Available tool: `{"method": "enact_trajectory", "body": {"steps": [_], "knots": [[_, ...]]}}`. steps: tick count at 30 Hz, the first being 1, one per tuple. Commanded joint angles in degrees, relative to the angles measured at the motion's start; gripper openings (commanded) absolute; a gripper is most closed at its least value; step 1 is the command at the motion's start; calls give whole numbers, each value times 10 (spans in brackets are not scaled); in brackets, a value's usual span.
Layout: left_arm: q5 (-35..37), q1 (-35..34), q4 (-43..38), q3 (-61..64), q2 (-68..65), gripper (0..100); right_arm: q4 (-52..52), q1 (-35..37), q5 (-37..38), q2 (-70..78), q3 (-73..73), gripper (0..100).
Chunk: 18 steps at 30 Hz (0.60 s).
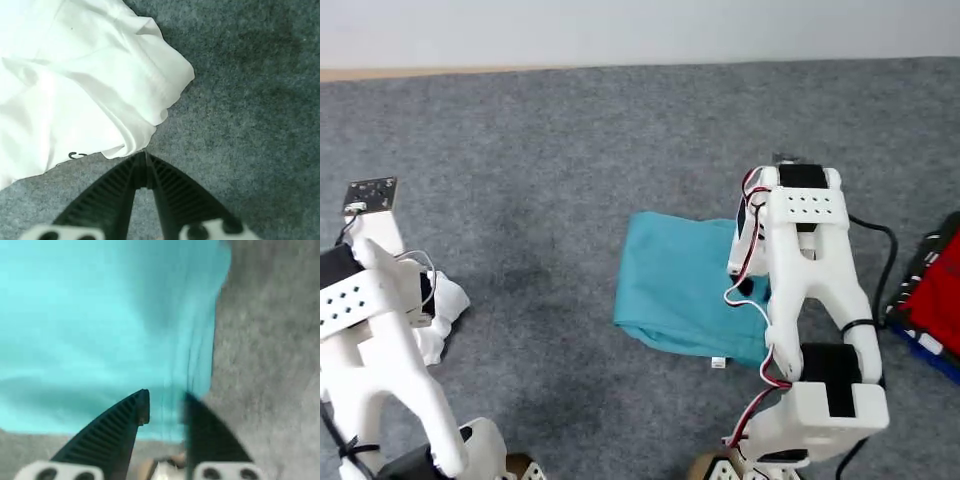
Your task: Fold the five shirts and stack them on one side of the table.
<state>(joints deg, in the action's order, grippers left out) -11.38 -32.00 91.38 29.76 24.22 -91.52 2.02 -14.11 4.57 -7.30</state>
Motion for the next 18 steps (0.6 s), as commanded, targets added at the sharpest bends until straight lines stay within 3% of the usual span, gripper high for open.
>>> {"method": "enact_trajectory", "body": {"steps": [1, 10, 18], "knots": [[-3, 0, -6, -6, 16, 7, 40, -14, -3, -22, 25, 59], [-3, 0, -4, -4, 17, 7, 58, -74, -4, 36, 30, 239], [-3, 0, -4, -3, 17, 7, 130, -74, -4, 98, 30, 223]]}}
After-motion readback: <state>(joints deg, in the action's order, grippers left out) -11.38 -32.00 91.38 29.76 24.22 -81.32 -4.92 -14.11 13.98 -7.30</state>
